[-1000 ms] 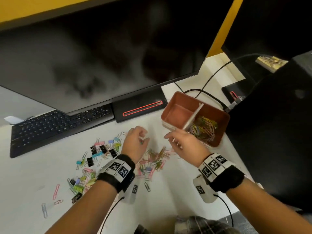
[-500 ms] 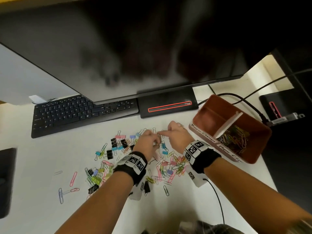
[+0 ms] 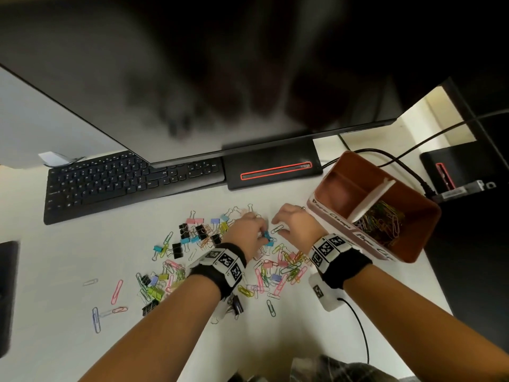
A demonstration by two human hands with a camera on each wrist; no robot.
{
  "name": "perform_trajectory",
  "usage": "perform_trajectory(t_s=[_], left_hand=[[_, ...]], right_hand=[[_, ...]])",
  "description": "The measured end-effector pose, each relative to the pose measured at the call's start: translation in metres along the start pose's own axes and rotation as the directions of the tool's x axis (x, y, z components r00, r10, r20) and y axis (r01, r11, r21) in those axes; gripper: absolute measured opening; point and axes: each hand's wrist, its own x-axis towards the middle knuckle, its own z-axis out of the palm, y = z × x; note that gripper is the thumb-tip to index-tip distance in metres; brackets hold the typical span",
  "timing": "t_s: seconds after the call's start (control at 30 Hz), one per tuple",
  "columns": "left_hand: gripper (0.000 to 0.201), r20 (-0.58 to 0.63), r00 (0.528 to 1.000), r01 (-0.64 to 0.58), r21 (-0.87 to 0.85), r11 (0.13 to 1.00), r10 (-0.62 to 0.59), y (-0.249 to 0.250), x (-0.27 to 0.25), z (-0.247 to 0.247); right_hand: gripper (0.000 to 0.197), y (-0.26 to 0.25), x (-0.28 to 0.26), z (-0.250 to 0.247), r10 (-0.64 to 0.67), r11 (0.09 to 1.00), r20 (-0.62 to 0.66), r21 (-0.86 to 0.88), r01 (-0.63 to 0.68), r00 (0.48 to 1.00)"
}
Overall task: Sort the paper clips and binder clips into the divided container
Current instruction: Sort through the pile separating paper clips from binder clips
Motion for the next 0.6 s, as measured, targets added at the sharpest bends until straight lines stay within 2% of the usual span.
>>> perform_trajectory(t_s=[0.13,0.23,0.33,0.4,0.47,0.6], left_hand=[[0.012,-0.085,0.996,0.023,-0.082,0.996,-0.030,-0.002,0.004,-0.007],[0.019,-0.173,0.981,0.067,-0.092,0.994,-0.082,-0.011,0.000,-0.018],[0.027,-0.186,0.982,0.031,-0.028,0.999,-0.036,-0.015,-0.010,-0.023],[0.024,-0.110,0.993,-0.037,0.028,0.999,0.040,-0.012,-0.014,-0.020],[0.025,0.020,0.996,-0.091,0.087,0.992,0.090,-0.007,-0.014,-0.015],[0.020,0.145,0.984,-0.124,0.173,0.977,0.100,-0.004,-0.004,-0.008]], right_hand=[[0.025,-0.004,-0.002,0.004,0.010,1.000,0.090,-0.026,-0.007,0.996],[0.024,-0.001,-0.008,0.004,0.071,0.996,0.055,0.043,-0.074,0.996],[0.020,0.005,-0.017,0.004,0.075,0.994,0.025,0.075,-0.077,0.997],[0.015,0.005,-0.024,0.005,0.044,0.994,0.025,0.095,-0.046,0.999],[0.012,-0.001,-0.028,0.009,-0.012,0.996,0.041,0.091,0.008,0.999],[0.016,-0.009,-0.025,0.015,-0.035,0.999,0.086,0.039,0.031,0.996]])
